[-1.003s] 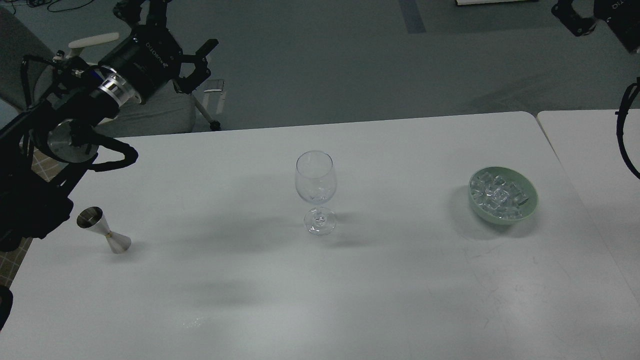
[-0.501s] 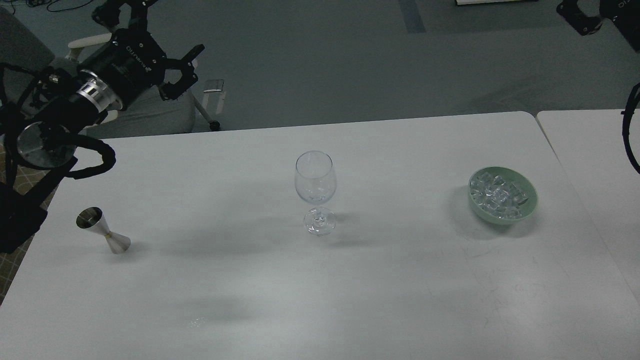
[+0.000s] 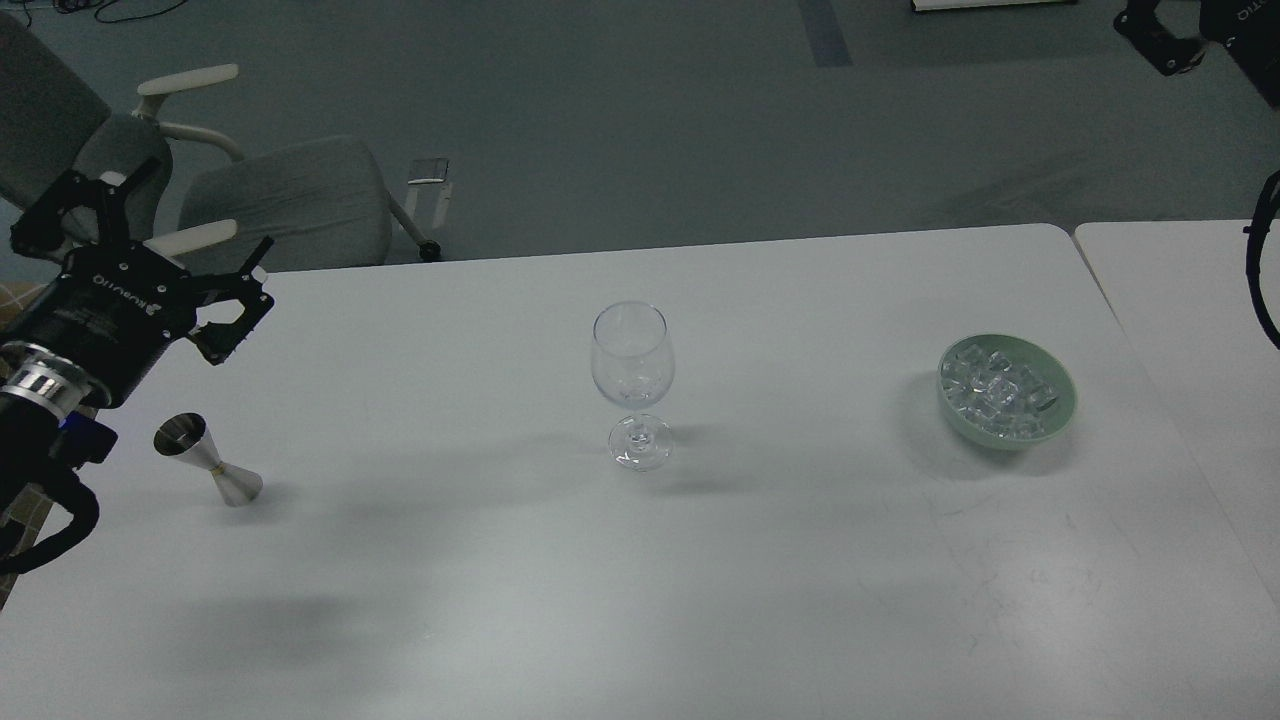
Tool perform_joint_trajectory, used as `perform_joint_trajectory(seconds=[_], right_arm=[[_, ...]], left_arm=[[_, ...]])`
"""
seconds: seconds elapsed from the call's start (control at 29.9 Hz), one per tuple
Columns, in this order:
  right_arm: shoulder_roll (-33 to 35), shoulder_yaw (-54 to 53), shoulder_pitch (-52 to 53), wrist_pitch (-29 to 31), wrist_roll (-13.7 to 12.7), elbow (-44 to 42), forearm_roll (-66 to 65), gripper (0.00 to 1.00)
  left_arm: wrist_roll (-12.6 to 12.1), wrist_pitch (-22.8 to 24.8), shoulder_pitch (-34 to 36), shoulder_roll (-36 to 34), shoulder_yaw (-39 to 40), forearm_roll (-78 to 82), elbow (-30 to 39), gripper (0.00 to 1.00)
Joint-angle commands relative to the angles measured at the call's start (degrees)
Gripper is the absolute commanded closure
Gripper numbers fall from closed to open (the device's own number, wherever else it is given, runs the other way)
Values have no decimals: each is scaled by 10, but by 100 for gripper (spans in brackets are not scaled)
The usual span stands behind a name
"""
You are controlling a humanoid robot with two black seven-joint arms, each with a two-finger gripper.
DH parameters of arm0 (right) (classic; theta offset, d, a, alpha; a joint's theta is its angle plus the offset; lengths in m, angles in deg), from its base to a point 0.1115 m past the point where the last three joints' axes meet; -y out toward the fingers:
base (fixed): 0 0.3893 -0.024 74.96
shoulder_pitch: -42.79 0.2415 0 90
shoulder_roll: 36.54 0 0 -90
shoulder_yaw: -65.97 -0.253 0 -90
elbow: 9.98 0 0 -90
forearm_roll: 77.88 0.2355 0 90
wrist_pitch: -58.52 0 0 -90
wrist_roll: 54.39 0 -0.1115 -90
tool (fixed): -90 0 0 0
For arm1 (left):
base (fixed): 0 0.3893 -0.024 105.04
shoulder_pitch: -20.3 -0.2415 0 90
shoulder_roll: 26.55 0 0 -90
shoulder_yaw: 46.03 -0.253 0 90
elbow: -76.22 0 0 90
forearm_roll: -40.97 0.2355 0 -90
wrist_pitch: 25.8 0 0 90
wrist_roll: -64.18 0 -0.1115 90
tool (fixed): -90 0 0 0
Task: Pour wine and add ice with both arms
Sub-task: 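Lower the open left gripper beside the jigger's base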
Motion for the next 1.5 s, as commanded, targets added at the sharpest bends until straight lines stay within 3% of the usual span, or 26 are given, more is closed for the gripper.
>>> perform_joint_trajectory(seconds=[0.0,0.13,0.33,0.74,1.14,1.47], right_arm=[[1,0,-1,0,-1,1,-1,0],[2,0,-2,-1,-2,0,-1,0],[2,0,-9,-5,-2,-1,-2,0],[2,1,-22,-10,-3,-2,-4,0],[3,2,-22,-10,-3,-1,-4,0],[12,2,-22,-10,-9,1,-4,0]], left_arm=[[-6,-1,-81,10,75,-28,29,4],[-17,-1,-182,29,157,-76,50,3],[-35,-1,-262,79,198,-84,50,3],[-43,5,-323,197,202,-82,50,2],[-68,10,-320,267,190,13,30,2],[-70,9,-216,285,168,28,-77,2]])
